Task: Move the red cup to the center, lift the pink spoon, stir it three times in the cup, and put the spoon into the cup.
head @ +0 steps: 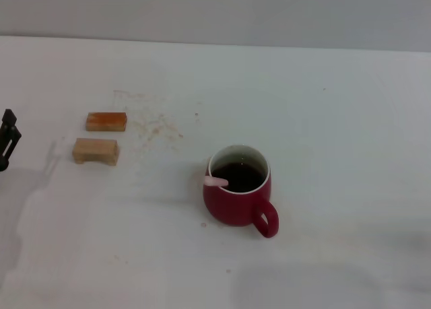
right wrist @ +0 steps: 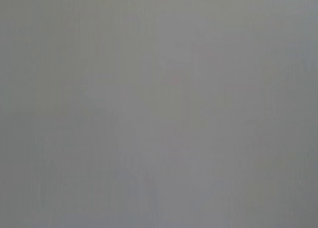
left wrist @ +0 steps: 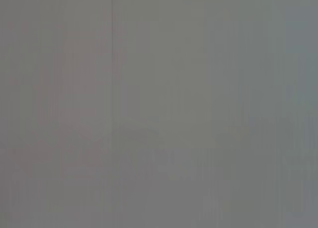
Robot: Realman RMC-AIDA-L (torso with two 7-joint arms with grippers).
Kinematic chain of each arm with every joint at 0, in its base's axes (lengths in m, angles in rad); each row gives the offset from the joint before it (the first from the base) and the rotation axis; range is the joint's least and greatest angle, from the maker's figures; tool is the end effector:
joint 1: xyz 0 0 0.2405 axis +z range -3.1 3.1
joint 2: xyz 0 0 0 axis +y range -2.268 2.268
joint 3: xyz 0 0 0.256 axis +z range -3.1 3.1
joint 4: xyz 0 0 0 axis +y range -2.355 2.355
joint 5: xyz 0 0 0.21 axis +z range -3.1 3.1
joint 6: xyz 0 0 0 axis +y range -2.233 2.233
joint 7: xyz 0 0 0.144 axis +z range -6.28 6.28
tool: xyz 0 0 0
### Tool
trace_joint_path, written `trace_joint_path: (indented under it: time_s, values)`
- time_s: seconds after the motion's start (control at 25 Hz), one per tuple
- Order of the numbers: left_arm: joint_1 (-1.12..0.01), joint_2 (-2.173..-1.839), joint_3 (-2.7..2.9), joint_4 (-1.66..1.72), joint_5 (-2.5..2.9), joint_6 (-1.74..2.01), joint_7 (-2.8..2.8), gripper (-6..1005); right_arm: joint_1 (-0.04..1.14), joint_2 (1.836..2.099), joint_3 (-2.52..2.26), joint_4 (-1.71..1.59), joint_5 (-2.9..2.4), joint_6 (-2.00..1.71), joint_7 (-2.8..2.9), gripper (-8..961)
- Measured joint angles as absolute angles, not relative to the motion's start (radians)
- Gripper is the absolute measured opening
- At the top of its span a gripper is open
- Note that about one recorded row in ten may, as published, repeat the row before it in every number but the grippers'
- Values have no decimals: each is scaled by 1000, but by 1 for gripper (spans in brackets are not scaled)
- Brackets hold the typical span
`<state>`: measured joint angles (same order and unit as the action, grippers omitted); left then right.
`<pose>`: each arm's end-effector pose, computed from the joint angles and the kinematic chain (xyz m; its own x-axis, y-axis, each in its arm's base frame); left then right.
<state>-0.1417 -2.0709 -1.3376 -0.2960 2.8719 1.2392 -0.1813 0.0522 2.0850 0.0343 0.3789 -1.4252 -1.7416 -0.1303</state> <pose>-0.3686 0.2581 0.0086 0.7222 -0.0642 0.6887 0.6857 -0.0648 -0.7250 0.3497 0.1605 -0.0128 0.7253 0.1934 -0.6607 -0.6878 0.1627 -0.7074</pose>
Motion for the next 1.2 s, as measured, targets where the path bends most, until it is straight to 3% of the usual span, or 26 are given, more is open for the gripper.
trace_joint_path:
  time_s: [1.2]
  values:
    - [-128,-2072,-1328,-300,2826,1279,-205,814,73,2084,36,348,-1423,-1699,-129,-1]
